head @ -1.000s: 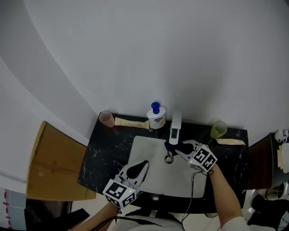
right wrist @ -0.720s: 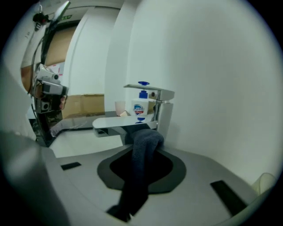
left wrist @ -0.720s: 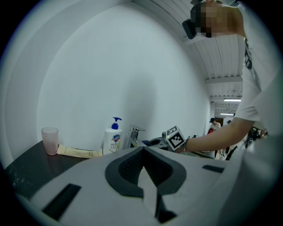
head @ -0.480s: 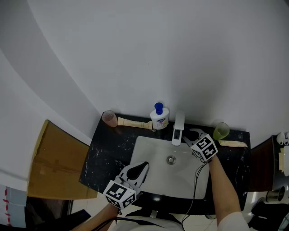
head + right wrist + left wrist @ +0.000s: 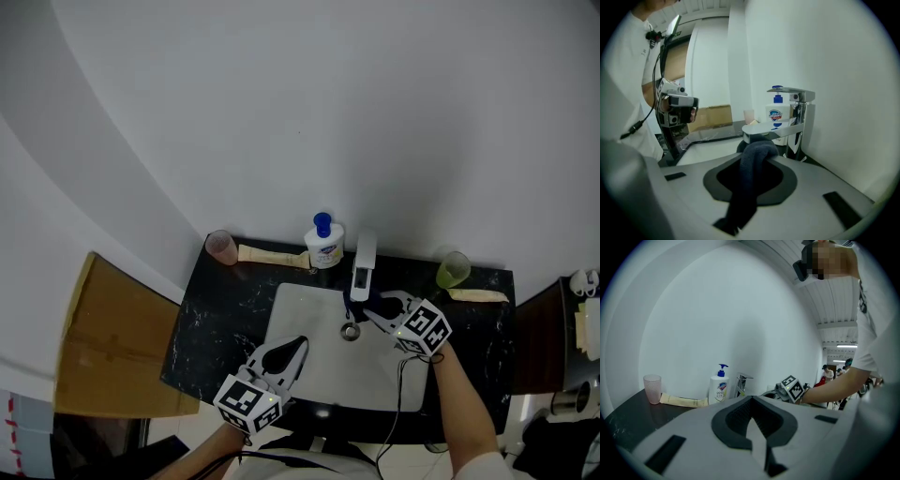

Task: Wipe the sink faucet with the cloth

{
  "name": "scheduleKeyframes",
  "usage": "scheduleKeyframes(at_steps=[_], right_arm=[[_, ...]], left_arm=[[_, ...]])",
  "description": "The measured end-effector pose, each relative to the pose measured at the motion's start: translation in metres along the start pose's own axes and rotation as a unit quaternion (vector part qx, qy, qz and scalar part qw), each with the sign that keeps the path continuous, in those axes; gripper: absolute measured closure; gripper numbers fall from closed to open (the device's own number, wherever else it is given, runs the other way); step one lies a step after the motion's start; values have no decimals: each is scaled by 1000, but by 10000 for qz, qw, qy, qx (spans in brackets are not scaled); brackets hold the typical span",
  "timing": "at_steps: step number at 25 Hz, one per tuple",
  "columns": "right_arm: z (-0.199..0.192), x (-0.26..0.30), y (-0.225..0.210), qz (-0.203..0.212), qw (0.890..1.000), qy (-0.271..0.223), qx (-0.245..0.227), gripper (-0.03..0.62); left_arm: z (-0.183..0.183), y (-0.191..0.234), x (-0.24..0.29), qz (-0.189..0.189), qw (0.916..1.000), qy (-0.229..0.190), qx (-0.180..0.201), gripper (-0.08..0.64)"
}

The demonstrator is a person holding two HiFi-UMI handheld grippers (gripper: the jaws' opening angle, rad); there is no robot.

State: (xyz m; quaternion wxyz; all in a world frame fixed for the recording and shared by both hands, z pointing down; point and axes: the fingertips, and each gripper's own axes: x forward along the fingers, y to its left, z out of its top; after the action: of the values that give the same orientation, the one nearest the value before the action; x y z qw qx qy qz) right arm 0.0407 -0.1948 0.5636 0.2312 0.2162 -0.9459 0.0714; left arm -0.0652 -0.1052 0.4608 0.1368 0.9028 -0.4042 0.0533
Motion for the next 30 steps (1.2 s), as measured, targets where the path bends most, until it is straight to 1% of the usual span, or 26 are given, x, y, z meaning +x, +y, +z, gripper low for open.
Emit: scheduleKeyframes(at_steps=[2,4,6,8,9,12,14,16,18,20,24,27,30], right_arm=[[-2,-2,7,99,9999,-20,46,526],[-7,-3,9,134,9999,80,55,526],[-18,-6,1,-18,9988,474,-85,526],[-30,-11,-19,-398,9937,977,-377,526],[-31,-13,-31,-628,9908,1112,-444,526],[-29,-20,-70,-1301,9831,1244,-324,526],[-26,-23,-89,-1692,9759,1349,-286,526],[-26,-22,-101,-1963,9682,1523,-282,526],[-27,-17,-110,-2145,9609,1730,-262,526],[-30,-9,-114,-2210,9567,1881,-230,526],[-35,8,-116,-2165,9529,2097,-333,526],[-28,15,-114,-2067,9571,1994,-394,526],[-7,14,-106,-1980,9629,1718,-640,526]], left_arm=[[0,-1,0,-19,10000,-2,9,558],[2,-1,2,-32,10000,-10,22,558],[4,-1,2,-34,10000,-12,29,558],[5,1,1,-28,10000,-12,32,558],[5,2,0,-20,10000,-9,31,558],[4,3,0,0,10000,1,22,558],[5,2,-1,7,10000,-13,21,558],[5,2,-2,17,10000,-36,24,558],[5,3,-2,29,10000,-51,22,558],[5,4,-2,42,10000,-48,15,558],[6,4,-1,50,10000,-53,12,558],[5,4,-2,47,10000,-42,1,558],[4,6,-3,52,10000,-25,-7,558]])
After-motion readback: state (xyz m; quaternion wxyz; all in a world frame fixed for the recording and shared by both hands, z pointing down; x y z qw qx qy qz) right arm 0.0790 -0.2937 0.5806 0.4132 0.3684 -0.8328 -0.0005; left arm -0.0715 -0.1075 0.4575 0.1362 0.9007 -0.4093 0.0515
